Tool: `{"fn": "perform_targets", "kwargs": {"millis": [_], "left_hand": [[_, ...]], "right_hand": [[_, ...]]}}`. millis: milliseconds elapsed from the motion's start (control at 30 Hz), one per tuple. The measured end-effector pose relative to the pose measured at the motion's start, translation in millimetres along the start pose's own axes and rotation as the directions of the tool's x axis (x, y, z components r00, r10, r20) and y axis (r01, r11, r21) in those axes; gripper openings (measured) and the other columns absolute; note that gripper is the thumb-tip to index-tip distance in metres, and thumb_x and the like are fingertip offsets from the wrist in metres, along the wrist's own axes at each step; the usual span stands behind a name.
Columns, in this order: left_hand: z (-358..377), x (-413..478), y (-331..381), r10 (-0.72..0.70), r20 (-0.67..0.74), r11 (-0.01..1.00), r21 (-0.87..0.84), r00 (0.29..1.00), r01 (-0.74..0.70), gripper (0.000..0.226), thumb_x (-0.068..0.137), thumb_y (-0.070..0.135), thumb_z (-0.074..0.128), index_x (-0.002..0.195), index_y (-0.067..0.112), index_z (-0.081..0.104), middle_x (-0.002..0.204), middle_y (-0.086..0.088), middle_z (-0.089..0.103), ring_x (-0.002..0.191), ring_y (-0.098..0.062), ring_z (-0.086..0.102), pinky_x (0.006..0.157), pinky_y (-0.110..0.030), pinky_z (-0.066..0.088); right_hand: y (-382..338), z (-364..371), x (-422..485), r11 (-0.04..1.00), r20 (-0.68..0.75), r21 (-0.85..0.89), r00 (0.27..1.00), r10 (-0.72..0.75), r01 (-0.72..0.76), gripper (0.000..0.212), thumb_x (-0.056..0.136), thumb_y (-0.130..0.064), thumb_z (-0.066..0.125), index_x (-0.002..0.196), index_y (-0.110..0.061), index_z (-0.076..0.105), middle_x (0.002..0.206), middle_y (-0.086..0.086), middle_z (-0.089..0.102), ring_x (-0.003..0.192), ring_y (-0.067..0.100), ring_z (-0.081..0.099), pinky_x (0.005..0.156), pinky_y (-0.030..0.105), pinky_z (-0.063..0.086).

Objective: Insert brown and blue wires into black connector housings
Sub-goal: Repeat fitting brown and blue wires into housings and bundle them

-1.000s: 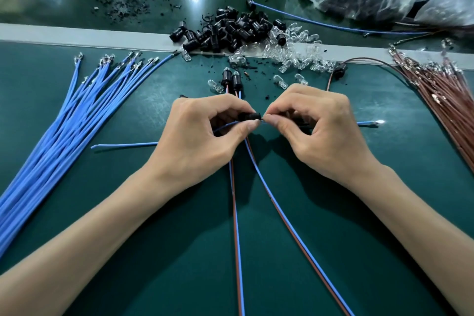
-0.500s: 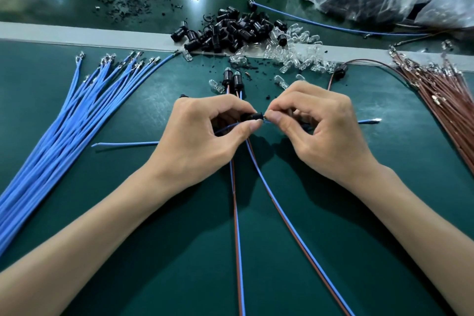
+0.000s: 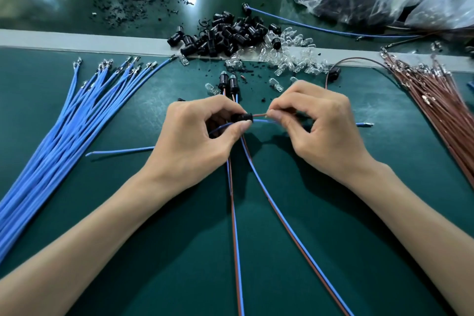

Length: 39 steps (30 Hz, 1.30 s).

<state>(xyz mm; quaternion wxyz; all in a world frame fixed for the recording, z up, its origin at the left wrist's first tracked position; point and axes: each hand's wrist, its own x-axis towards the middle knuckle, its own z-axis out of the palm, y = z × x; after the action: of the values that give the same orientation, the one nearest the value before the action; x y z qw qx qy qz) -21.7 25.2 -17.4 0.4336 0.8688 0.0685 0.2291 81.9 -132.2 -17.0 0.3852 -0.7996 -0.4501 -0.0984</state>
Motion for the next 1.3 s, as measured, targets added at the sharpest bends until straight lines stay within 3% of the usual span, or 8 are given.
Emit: {"fn": "perform_targets", "kwargs": {"millis": [167,233,300,433,567,1033,1200,1300], "left_hand": [[-0.8,1.2,1.4,-0.029,-0.059,0.998,0.046,0.998,0.032,0.005,0.080,0.007,0.073,0.081,0.009,0.068,0.059,0.019,0.054,0.051,0.001,0.049,0.056,-0.005,0.034],[-0.3,0.3,2.3,0.000,-0.042,0.997,0.075,0.999,0.003,0.005,0.080,0.008,0.074,0.081,0.008,0.069,0.059,0.018,0.054,0.052,0.001,0.048,0.056,-0.005,0.034],[-0.9,-0.8,2.0,0.031,-0.025,0.996,0.088,0.999,-0.029,0.005,0.079,0.009,0.074,0.082,0.009,0.069,0.060,0.011,0.058,0.054,-0.001,0.050,0.057,-0.006,0.035],[-0.7,-0.8,1.8,0.069,0.008,0.992,0.109,0.998,-0.069,0.006,0.079,0.009,0.074,0.083,0.009,0.069,0.064,0.012,0.060,0.056,-0.001,0.050,0.058,-0.006,0.036],[0.9,-0.7,2.7,0.078,0.038,0.991,0.111,0.996,-0.082,0.007,0.080,0.011,0.074,0.083,0.009,0.069,0.067,0.017,0.059,0.057,0.001,0.051,0.058,-0.006,0.036],[0.0,-3.9,1.3,0.122,0.059,0.988,0.092,0.991,-0.128,0.007,0.082,0.013,0.072,0.087,0.009,0.069,0.073,0.014,0.060,0.061,0.004,0.051,0.062,-0.005,0.035],[-2.2,-4.6,6.3,0.234,0.127,0.969,0.045,0.964,-0.241,0.013,0.083,0.020,0.068,0.092,0.010,0.071,0.091,0.004,0.067,0.076,-0.006,0.059,0.070,-0.015,0.045],[-5.4,-4.5,13.2,0.156,0.243,0.976,-0.187,0.957,-0.111,0.012,0.081,0.020,0.068,0.092,0.016,0.070,0.116,0.003,0.065,0.093,-0.004,0.063,0.079,-0.022,0.049]], "right_hand": [[24.2,-41.3,38.1,0.925,-0.020,-0.372,0.996,-0.084,0.070,0.013,0.087,-0.012,0.063,0.095,-0.008,0.073,0.093,0.012,0.067,0.090,0.033,0.052,0.081,0.049,0.041],[64.0,-74.6,80.0,0.797,-0.223,-0.570,0.971,0.084,-0.199,0.029,0.089,-0.012,0.052,0.116,-0.014,0.063,0.113,0.014,0.056,0.100,0.031,0.042,0.085,0.052,0.031],[101.0,-115.6,111.4,0.601,-0.310,-0.601,0.847,0.431,-0.526,0.042,0.085,-0.013,0.044,0.125,-0.005,0.050,0.109,0.017,0.044,0.093,0.030,0.032,0.078,0.045,0.030],[103.1,-140.0,71.9,0.538,-0.055,-0.614,0.711,0.701,-0.578,0.022,0.079,-0.026,0.074,0.098,-0.022,0.066,0.107,0.015,0.066,0.101,0.031,0.061,0.092,0.042,0.049],[94.0,-130.1,13.1,0.403,-0.114,-0.638,0.598,0.793,-0.656,0.029,0.074,-0.035,0.079,0.062,-0.027,0.054,0.106,0.021,0.066,0.101,0.037,0.060,0.091,0.044,0.050],[70.5,-102.9,16.6,0.688,-0.416,-0.325,0.751,0.513,-0.649,0.031,0.079,-0.042,0.066,0.098,-0.019,0.073,0.090,0.013,0.072,0.086,0.031,0.066,0.074,0.029,0.046],[11.0,-62.1,45.4,0.880,-0.190,-0.081,0.874,0.447,-0.468,0.009,0.087,-0.027,0.065,0.087,-0.023,0.073,0.069,-0.002,0.070,0.048,0.002,0.063,0.052,0.017,0.052],[-21.6,-33.3,71.4,0.787,0.014,0.366,0.849,0.529,-0.496,0.007,0.089,-0.014,0.065,0.084,-0.011,0.069,0.062,0.002,0.068,0.042,0.006,0.061,0.041,0.014,0.044]]}}
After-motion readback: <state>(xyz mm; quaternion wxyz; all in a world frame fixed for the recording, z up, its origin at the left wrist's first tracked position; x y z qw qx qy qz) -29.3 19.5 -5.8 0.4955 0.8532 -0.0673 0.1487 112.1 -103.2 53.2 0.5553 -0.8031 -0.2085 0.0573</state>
